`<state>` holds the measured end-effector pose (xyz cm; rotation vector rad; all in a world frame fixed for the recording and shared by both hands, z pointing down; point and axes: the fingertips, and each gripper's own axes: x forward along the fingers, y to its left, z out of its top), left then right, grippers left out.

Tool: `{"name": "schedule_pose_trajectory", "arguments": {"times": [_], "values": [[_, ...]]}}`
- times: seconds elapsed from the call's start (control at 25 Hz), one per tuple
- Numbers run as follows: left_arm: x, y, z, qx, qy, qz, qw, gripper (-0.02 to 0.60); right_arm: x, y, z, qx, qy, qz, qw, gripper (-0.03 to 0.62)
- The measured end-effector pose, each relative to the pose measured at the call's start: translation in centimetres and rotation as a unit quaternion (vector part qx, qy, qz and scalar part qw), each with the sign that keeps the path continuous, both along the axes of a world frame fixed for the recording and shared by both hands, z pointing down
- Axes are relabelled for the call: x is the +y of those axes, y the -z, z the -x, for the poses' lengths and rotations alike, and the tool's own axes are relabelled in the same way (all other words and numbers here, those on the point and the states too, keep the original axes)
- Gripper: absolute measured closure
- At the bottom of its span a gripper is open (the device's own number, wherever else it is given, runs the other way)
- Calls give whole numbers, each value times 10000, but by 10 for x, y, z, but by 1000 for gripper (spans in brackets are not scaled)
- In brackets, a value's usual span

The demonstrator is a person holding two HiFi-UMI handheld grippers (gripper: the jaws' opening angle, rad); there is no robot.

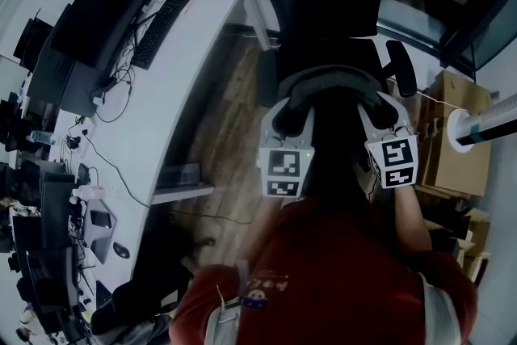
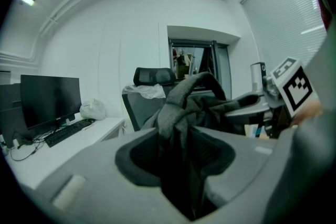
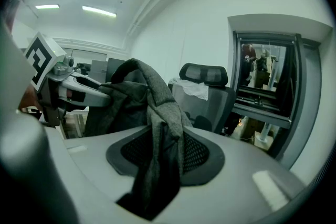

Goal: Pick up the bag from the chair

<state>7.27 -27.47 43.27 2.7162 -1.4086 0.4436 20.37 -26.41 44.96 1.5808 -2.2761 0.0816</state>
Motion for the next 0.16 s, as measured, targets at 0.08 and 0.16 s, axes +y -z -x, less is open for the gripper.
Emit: {"name": "schedule_pose_trajectory", "arguments": {"times": [0.08, 0.16], "values": [[-2, 1, -1, 2, -11, -2, 10000, 422, -2, 1, -1, 6, -6, -15, 10000, 448], [-4, 2, -1, 6, -18, -3, 10000, 422, -4, 3, -2, 11, -12, -23, 10000, 448]]}}
